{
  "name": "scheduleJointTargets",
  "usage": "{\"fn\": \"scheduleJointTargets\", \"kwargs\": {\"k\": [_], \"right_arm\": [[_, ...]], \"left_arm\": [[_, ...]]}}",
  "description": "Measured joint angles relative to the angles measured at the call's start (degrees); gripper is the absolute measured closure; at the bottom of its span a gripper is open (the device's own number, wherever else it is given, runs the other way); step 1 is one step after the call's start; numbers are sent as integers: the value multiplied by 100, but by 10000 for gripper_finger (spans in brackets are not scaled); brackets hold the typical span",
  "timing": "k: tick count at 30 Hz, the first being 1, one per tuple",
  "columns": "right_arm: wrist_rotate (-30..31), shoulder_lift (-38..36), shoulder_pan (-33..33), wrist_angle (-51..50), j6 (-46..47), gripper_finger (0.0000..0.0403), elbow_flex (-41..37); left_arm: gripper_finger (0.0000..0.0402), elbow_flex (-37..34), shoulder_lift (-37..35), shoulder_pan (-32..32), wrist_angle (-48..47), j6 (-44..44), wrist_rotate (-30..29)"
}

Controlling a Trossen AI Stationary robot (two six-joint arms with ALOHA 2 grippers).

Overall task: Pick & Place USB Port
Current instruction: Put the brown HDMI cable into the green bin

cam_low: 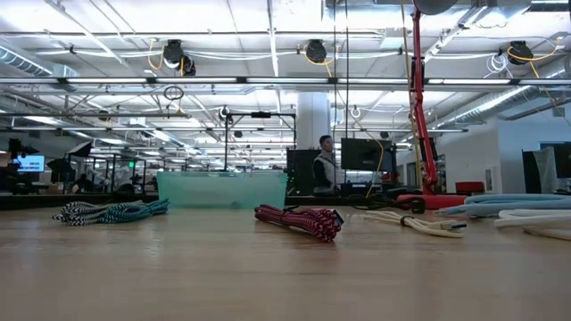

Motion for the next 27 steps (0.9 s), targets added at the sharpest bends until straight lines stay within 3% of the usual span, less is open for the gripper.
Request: {"fn": "scheduleJointTargets", "kwargs": {"k": [6, 11, 19, 27], "right_arm": [[180, -1, -33, -102, 1, 368, 0], [426, -3, -36, -99, -19, 368, 0], [456, -3, -144, -158, 67, 368, 0], [438, -3, -133, 147, 50, 368, 0]], "left_arm": [[142, 1, 0, -52, -105, -506, -406], [87, 11, 62, -208, -230, -493, -300], [80, 9, 96, -465, -918, -722, -904], [80, 7, 94, -394, -261, -271, -1001]]}}
